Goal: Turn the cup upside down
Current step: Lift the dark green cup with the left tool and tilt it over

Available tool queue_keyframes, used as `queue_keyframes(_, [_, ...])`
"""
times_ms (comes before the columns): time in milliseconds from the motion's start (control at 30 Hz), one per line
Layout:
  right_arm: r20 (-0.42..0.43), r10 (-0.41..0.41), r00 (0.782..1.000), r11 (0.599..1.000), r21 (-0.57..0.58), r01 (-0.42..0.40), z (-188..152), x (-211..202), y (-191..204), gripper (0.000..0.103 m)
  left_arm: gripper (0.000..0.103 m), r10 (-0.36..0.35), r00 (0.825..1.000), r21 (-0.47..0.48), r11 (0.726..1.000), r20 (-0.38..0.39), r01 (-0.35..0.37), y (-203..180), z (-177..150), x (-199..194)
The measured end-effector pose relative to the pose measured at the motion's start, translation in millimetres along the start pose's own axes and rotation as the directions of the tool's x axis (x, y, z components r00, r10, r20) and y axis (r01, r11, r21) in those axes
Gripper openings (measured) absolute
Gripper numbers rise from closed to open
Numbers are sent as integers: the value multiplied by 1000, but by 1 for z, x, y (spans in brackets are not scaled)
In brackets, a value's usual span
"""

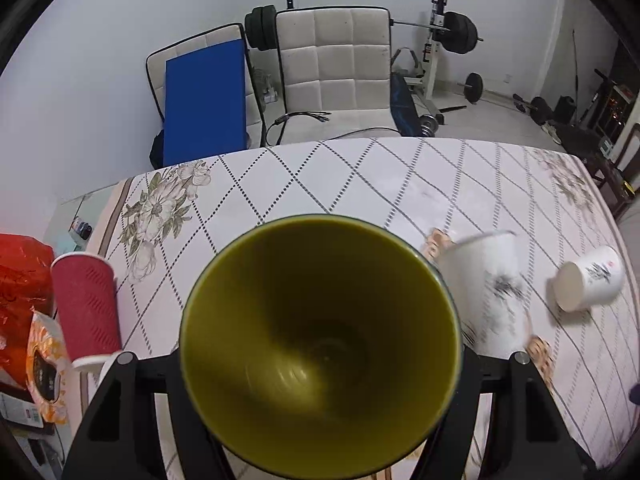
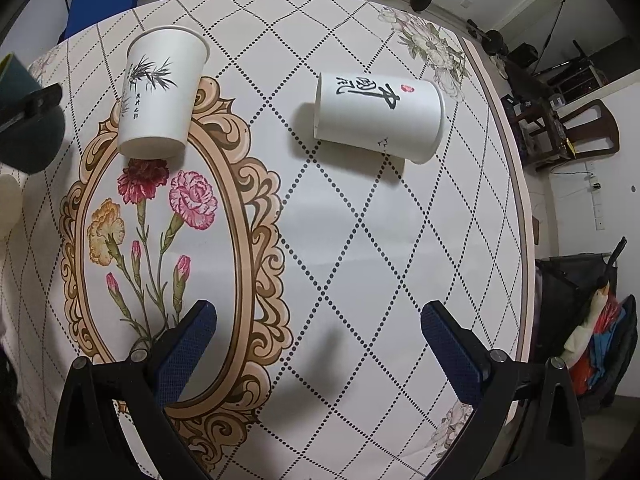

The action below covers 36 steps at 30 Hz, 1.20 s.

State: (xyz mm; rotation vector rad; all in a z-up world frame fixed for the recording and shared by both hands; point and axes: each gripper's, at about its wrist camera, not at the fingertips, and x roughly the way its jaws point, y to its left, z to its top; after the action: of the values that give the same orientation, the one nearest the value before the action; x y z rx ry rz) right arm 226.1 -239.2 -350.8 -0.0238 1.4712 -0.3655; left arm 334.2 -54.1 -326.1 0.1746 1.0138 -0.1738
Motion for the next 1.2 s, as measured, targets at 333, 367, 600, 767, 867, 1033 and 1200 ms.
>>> queue_keyframes(333, [4,76,997,997,17,-76,-37,-6,-17,103,67,-27,994,62,998,-102,33,-24,-51,-66])
queue_keyframes(367, [4,77,997,997,16,-77,-41,-6,-19,103,67,-29,993,68,997,-114,36,-26,-58,-73])
queue_keyframes(600, [6,107,994,994,14,-107,-85,-11,-43,103,67,-48,973,74,995,-225,66,-48,-111,-109])
queue_keyframes(767, [1,111,994,994,6,-111,-120,-9,-63,103,68,-72,920,68,992,-385,106,-68,-160,-116])
queue_keyframes(867, [-10,115,993,993,4,-115,-137,-5,-74,103,68,-85,870,80,987,-485,141,-86,-183,-108])
queue_keyframes(1033, [-25,120,992,993,12,-120,-154,-2,-92,103,68,-102,817,41,988,-568,152,-104,-193,-82])
queue_keyframes(1200, [-13,117,993,993,26,-116,-155,-7,-107,103,67,-86,809,41,990,-582,135,-115,-177,-58])
